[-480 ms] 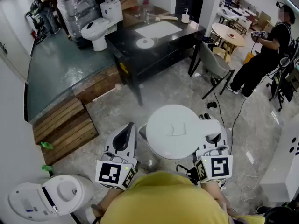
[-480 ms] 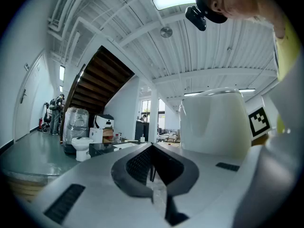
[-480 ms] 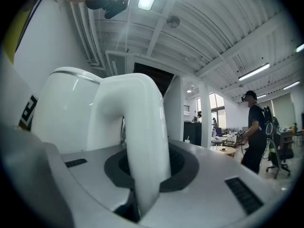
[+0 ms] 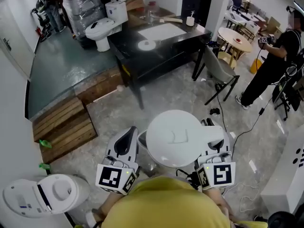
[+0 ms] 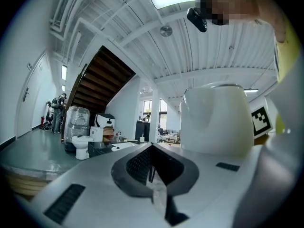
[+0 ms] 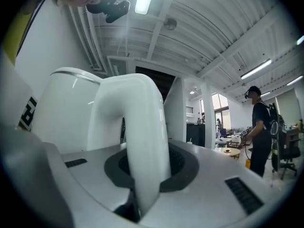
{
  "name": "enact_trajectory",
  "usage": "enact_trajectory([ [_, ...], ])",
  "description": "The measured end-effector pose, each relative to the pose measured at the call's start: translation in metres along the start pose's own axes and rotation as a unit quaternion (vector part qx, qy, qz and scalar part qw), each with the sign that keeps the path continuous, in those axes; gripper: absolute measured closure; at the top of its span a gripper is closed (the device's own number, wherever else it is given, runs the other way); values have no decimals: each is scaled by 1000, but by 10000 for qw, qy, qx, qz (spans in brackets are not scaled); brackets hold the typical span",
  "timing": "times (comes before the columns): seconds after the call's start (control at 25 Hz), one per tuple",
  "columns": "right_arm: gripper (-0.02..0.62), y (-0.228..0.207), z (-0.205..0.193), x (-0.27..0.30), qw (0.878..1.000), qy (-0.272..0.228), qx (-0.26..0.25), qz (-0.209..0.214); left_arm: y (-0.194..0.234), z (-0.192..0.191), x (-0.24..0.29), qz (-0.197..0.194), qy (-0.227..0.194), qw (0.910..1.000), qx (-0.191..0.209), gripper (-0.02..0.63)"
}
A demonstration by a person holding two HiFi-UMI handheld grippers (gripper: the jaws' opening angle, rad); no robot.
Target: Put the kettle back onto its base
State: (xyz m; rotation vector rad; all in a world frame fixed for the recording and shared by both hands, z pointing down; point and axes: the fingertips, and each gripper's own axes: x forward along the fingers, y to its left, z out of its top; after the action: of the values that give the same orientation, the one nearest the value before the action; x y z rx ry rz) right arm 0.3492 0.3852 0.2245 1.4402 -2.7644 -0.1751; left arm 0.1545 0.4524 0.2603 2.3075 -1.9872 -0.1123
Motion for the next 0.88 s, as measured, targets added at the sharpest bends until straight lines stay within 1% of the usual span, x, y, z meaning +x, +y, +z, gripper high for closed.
enact_trajectory([
  [0.16,529,-13,0,4,10000,-49,21,-13,-4,-1,6,57,40,10000,-5,597],
  [0.48,529,-32,-11,26,9999,-38,148,-67,7,-14,24,162,134,9997,-118,597],
  [0.64,529,-37,-15,53,9999,-39,112,-121,22,-13,48,95,90,9998,-129,597],
  [0.88,529,-37,-12,103,9997,-109,94,-174,54,-2,96,-54,-39,9999,-122,597],
])
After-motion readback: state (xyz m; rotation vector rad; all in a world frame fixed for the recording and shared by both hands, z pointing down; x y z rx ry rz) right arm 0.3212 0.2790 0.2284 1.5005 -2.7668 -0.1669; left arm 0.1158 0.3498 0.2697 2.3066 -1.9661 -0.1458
